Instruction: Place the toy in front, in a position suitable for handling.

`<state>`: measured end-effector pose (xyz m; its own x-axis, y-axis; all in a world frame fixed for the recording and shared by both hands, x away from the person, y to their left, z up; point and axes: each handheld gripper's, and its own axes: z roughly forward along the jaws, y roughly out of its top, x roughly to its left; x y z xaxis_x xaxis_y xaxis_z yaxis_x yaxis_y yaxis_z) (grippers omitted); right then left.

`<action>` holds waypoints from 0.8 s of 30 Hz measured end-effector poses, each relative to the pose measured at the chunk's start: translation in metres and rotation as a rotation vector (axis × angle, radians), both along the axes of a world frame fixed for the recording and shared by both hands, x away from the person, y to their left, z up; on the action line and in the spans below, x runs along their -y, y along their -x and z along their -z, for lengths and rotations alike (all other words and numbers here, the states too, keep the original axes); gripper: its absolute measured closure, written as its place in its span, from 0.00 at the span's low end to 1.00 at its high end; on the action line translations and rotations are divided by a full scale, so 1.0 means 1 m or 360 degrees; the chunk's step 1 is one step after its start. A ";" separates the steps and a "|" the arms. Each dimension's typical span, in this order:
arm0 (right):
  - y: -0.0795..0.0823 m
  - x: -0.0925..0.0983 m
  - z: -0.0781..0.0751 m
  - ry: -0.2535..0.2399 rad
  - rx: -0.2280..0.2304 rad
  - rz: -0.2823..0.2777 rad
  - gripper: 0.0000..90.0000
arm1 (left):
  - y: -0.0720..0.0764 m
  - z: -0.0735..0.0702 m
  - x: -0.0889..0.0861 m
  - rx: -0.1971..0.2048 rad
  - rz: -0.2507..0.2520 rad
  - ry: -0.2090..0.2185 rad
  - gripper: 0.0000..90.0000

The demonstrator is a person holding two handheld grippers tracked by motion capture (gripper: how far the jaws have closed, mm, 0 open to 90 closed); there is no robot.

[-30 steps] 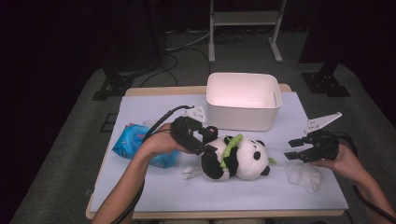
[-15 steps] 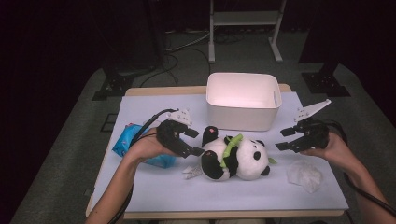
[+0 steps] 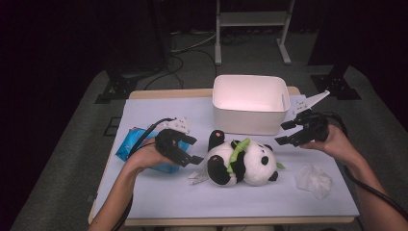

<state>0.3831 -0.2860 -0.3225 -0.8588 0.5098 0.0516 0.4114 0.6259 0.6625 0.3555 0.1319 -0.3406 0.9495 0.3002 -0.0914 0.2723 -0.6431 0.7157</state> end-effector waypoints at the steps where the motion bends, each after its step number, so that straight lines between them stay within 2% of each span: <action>1: -0.001 -0.002 -0.001 -0.0001 -0.0003 -0.0002 0.34 | 0.000 0.003 -0.001 -0.0003 -0.0007 0.0002 0.23; 9: -0.011 -0.020 -0.009 0.0035 -0.0002 -0.0050 0.33 | 0.001 0.013 -0.012 -0.0005 -0.0057 -0.0015 0.21; 13: -0.019 -0.027 -0.013 0.0056 0.0008 -0.0079 0.33 | 0.001 0.014 -0.014 0.0013 -0.0062 -0.0002 0.19; 16: -0.022 -0.031 -0.015 0.0057 0.0012 -0.0083 0.33 | 0.000 0.016 -0.014 0.0024 -0.0074 -0.0026 0.16; 18: -0.025 -0.034 -0.018 0.0060 0.0016 -0.0092 0.33 | 0.000 0.016 -0.015 0.0023 -0.0074 -0.0006 0.16; 24: -0.033 -0.044 -0.025 0.0089 0.0048 -0.0121 0.35 | 0.002 0.015 -0.015 0.0032 -0.0074 -0.0005 0.16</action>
